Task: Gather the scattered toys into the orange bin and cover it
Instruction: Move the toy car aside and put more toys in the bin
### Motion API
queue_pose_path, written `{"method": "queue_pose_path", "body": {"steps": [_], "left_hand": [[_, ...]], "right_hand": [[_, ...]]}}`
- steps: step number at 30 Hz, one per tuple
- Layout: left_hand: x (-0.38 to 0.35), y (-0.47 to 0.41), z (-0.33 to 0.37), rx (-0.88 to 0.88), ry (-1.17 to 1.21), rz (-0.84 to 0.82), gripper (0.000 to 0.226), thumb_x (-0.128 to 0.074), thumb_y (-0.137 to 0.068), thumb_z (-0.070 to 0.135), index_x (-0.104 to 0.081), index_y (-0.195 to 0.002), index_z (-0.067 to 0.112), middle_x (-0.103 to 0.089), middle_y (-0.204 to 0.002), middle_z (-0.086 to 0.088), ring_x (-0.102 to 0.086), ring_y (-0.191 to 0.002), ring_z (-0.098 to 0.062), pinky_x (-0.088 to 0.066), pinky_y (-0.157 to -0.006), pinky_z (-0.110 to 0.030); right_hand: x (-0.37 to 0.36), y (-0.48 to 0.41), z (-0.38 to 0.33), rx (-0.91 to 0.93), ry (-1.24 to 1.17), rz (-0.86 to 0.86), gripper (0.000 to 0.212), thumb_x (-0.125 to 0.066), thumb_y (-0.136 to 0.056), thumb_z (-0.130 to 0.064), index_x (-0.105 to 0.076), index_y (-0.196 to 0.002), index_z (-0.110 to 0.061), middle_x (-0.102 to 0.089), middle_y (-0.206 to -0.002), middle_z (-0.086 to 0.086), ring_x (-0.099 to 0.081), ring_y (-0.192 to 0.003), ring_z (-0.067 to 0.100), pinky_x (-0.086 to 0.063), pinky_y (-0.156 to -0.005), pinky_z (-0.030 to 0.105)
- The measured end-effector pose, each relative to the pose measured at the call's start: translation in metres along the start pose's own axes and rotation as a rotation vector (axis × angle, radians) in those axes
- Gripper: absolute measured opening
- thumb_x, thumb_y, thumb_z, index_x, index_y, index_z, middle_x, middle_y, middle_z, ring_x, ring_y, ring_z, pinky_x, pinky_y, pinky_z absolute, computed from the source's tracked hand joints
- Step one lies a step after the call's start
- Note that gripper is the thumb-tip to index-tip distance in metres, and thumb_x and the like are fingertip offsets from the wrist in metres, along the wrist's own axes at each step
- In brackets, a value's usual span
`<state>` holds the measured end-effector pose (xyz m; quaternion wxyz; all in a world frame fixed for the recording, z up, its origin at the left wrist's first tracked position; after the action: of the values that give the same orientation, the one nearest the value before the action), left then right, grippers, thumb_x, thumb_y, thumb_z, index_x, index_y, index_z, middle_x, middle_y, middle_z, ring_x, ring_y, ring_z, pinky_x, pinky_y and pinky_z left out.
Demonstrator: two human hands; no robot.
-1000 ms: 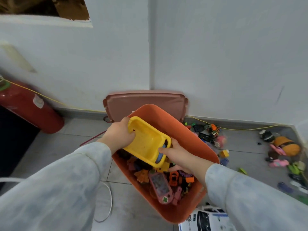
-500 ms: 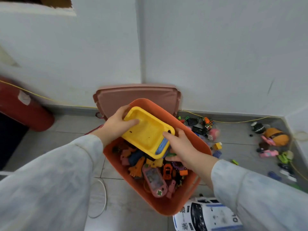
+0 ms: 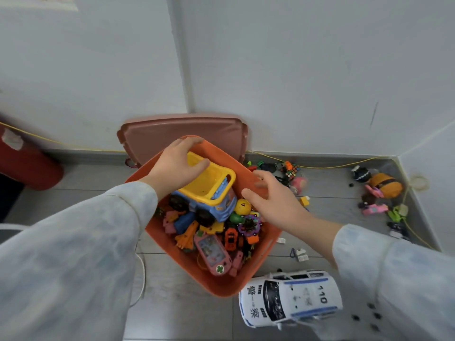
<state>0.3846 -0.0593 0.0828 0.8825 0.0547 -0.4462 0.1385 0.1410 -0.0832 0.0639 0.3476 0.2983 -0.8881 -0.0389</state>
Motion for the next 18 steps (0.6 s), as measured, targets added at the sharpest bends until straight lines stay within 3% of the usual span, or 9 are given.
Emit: {"method": "queue_pose_path", "body": {"steps": [3,7,10,13,14,18], "left_hand": [[-0.014,-0.004,0.034,-0.074,-0.006,-0.024,0.057,-0.065,-0.086,0.045,-0.048,-0.139,0.029,-0.055,-0.133,0.001,-0.049,-0.126,-0.015,-0.037,-0.104,-0.028],[-0.035,-0.005,0.085,-0.174,0.001,-0.056,0.059,-0.064,-0.087,0.047,-0.047,-0.140,0.028,-0.055,-0.133,0.001,-0.048,-0.126,-0.014,-0.032,-0.100,-0.021],[-0.060,-0.001,0.128,-0.267,0.000,-0.116,0.059,-0.064,-0.085,0.048,-0.048,-0.139,0.029,-0.056,-0.129,0.001,-0.050,-0.123,-0.012,-0.032,-0.099,-0.019],[-0.086,0.008,0.161,-0.355,-0.003,-0.160,0.058,-0.069,-0.085,0.040,-0.051,-0.137,0.024,-0.058,-0.124,0.000,-0.052,-0.120,-0.013,-0.031,-0.098,-0.014],[-0.093,0.012,0.171,-0.390,-0.008,-0.171,0.057,-0.070,-0.084,0.038,-0.053,-0.136,0.021,-0.059,-0.124,-0.001,-0.052,-0.120,-0.014,-0.030,-0.099,-0.012],[-0.127,0.033,0.204,-0.540,-0.022,-0.265,0.058,-0.069,-0.084,0.040,-0.054,-0.136,0.019,-0.059,-0.126,-0.002,-0.052,-0.121,-0.014,-0.034,-0.106,-0.018]], "right_hand": [[0.019,0.004,0.009,0.085,-0.014,0.056,0.056,-0.064,-0.091,-0.046,-0.043,-0.141,-0.031,-0.056,-0.117,-0.014,-0.063,-0.086,0.002,-0.053,-0.082,0.034],[0.046,0.012,0.026,0.137,-0.027,0.180,0.049,-0.067,-0.090,-0.041,-0.051,-0.135,-0.029,-0.056,-0.110,-0.014,-0.060,-0.081,0.001,-0.047,-0.077,0.018],[0.066,0.018,0.049,0.139,0.026,0.216,0.052,-0.066,-0.090,-0.042,-0.050,-0.136,-0.026,-0.052,-0.119,-0.007,-0.060,-0.093,0.009,-0.046,-0.091,0.028],[0.079,0.027,0.078,0.117,0.064,0.192,0.056,-0.069,-0.090,-0.036,-0.048,-0.139,-0.020,-0.050,-0.125,0.001,-0.054,-0.103,0.012,-0.036,-0.087,0.006],[0.082,0.031,0.089,0.096,0.082,0.171,0.059,-0.070,-0.089,-0.036,-0.046,-0.140,-0.019,-0.048,-0.127,0.003,-0.054,-0.105,0.013,-0.035,-0.087,0.005],[0.072,0.052,0.151,-0.032,0.308,-0.051,0.082,-0.071,-0.082,-0.055,-0.031,-0.150,-0.030,-0.043,-0.135,0.004,-0.053,-0.118,0.023,-0.041,-0.100,0.033]]}}
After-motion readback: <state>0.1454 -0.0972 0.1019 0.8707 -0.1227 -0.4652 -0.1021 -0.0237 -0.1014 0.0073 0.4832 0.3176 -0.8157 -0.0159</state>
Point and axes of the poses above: each hand's wrist, its own y-axis away from the middle knuckle, its own x-axis out of the back of the hand, z = x × y, the point moved 9 cm from there along -y, towards the middle knuckle
